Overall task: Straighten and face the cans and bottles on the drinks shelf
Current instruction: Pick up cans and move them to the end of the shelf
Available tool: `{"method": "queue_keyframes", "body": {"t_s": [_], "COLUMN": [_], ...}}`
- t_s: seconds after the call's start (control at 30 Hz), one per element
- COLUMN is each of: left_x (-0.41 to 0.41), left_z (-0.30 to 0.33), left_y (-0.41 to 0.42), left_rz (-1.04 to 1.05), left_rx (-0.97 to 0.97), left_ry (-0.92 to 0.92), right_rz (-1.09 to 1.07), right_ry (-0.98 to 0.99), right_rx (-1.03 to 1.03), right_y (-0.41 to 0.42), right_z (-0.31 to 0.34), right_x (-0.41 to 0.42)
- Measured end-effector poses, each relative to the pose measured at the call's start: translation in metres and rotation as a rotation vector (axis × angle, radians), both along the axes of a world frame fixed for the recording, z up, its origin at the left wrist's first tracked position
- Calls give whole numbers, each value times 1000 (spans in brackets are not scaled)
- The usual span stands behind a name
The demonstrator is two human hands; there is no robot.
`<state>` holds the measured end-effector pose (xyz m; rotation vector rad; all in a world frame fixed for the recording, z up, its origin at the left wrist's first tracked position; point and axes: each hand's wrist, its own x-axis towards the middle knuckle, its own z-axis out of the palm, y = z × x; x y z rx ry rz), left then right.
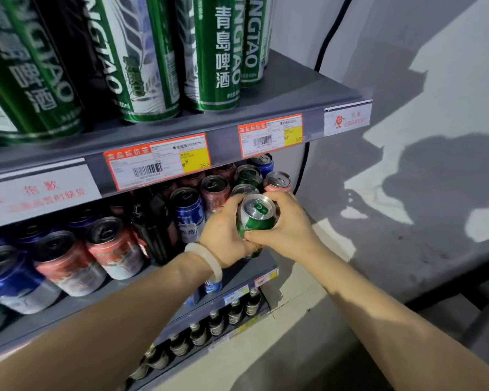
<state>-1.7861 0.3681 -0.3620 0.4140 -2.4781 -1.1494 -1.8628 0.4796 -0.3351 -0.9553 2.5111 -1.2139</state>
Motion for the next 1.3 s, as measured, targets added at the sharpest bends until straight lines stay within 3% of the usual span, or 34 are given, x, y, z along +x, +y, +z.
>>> {"method": "queue_keyframes", "body": {"t_s": [0.23, 0.37, 0.57, 0.83, 1.3], "left_x": [18, 25, 28, 28, 22], "left_z": [-4, -5, -8, -13, -18], "left_y": [-13, -21, -29, -29, -27], "left_rz": [145, 225, 296, 323, 364], "left_rx": [6, -3, 11, 7, 11], "left_ry": [-6, -31, -57, -80, -108], "right_rz": [248, -25, -83, -140, -214], "right_ry": [-224, -96, 226, 91, 30], "right_rx": [49, -70, 263, 483, 495], "right_y": [-14, -26, -67, -98, -108], "right_z": [3, 7, -6, -1, -1], "right_x": [-14, -47, -76, -91, -89]}}
